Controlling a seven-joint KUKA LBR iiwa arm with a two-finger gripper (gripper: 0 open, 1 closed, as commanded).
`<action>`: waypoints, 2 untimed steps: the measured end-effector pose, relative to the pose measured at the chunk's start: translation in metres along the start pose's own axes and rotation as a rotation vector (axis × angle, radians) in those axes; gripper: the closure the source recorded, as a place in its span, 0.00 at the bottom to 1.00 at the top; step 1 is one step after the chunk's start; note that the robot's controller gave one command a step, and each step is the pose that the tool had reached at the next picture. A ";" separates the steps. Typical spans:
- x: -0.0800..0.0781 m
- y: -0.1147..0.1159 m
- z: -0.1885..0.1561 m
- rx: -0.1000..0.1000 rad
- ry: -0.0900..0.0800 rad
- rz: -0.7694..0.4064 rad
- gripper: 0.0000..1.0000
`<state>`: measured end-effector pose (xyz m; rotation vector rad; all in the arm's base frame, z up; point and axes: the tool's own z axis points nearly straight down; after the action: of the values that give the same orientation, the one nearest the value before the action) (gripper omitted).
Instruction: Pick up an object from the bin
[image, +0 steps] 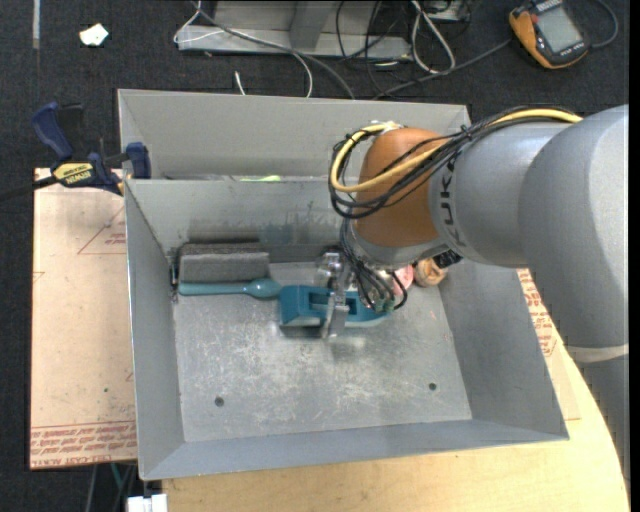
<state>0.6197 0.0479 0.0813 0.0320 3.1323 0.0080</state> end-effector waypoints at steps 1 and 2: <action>0.000 -0.002 -0.059 0.000 0.007 -0.040 1.00; -0.016 -0.020 -0.134 0.000 0.014 -0.001 1.00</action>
Offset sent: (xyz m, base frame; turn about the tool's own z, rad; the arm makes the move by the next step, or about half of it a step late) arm 0.0169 -0.0237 0.1382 0.0028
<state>0.6344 0.0267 0.2154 0.0311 3.1460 0.0082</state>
